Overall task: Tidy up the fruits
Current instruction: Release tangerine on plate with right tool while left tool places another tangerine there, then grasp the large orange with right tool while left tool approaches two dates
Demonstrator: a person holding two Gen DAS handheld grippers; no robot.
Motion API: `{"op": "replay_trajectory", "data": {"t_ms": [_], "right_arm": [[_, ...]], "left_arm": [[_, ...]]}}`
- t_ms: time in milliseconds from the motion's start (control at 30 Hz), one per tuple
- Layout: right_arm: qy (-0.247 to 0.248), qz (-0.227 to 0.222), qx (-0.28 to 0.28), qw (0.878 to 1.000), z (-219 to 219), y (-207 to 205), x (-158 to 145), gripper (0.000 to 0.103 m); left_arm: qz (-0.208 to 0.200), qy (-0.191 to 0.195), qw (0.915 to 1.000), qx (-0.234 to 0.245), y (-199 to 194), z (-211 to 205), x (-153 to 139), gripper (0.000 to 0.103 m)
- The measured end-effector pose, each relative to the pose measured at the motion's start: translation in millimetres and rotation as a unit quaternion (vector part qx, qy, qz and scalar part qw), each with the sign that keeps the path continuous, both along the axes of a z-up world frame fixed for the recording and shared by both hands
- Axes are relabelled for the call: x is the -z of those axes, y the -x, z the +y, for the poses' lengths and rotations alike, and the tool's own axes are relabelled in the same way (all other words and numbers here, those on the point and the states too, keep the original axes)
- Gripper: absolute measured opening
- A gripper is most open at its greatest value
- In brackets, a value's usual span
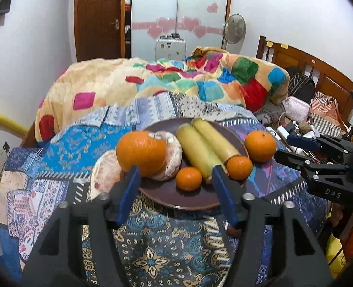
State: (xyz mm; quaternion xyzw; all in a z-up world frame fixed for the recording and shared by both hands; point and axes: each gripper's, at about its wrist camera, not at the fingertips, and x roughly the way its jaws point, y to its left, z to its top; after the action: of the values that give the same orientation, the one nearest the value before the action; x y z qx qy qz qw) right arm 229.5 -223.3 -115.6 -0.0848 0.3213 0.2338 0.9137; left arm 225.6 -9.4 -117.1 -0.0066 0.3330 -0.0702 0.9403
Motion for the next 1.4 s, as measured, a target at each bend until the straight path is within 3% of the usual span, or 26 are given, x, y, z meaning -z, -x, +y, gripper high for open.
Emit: {"op": "replay_trajectory", "data": {"t_ms": [233, 367, 900, 1167, 1400], "right_arm": [[0.01, 0.025, 0.025, 0.999, -15.9, -27.5, 13.5, 0.048], [0.018, 0.042, 0.026, 0.999, -15.2, -42.4, 24.5, 0.06], [0.058, 0.053, 0.03, 0.996, -1.9, -61.4, 35.4, 0.061], [0.048, 0.053, 0.029, 0.997, -3.7, -49.4, 32.2, 0.058], [0.035, 0.051, 0.006, 0.998, -13.1, 1.5, 27.6, 0.058]], "left_arm": [[0.0, 0.006, 1.0, 0.001, -11.4, -2.9, 1.5, 0.068], [0.006, 0.006, 1.0, 0.0, -18.2, -1.6, 9.2, 0.068], [0.023, 0.007, 0.9997, 0.007, -17.5, -2.3, 25.4, 0.068], [0.033, 0.006, 0.9993, 0.018, -6.3, -9.0, 24.8, 0.068], [0.059, 0.011, 0.9978, 0.028, 11.3, -22.0, 31.8, 0.068]]}}
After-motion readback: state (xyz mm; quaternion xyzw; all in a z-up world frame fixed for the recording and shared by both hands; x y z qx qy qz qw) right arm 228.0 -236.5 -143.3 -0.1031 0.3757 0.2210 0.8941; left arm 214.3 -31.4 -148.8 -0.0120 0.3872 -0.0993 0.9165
